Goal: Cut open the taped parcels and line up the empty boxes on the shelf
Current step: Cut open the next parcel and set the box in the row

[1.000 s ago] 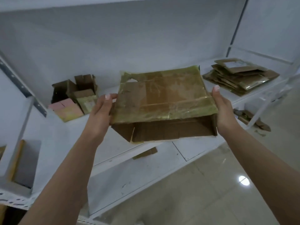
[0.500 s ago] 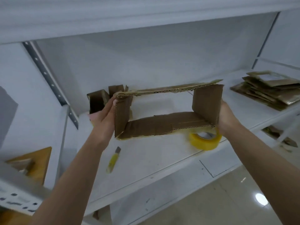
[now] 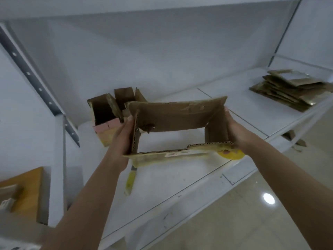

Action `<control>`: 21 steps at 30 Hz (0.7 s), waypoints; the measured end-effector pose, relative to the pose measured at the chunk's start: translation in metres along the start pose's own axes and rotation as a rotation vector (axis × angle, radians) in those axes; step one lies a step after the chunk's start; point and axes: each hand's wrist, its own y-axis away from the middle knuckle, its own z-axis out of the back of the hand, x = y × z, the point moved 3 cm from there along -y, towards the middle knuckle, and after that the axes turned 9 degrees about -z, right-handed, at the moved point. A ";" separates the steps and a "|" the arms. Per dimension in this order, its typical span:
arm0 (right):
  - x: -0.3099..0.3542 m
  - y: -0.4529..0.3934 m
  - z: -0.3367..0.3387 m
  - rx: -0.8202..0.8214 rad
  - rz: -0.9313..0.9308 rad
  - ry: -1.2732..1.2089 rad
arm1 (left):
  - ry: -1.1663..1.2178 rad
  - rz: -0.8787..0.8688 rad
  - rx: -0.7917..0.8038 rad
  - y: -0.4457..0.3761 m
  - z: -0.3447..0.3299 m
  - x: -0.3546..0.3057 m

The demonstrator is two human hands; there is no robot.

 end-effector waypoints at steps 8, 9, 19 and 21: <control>-0.016 -0.009 -0.005 -0.027 -0.087 0.226 | 0.142 0.244 -0.067 0.012 -0.004 0.036; -0.013 -0.006 -0.007 -0.014 -0.068 0.268 | 0.148 0.233 -0.079 0.010 -0.003 0.036; -0.009 -0.021 -0.015 0.115 0.181 -0.085 | 0.056 0.196 -0.107 -0.007 0.000 0.031; -0.008 -0.026 -0.013 0.137 0.289 -0.140 | 0.059 0.177 -0.081 -0.010 0.000 0.032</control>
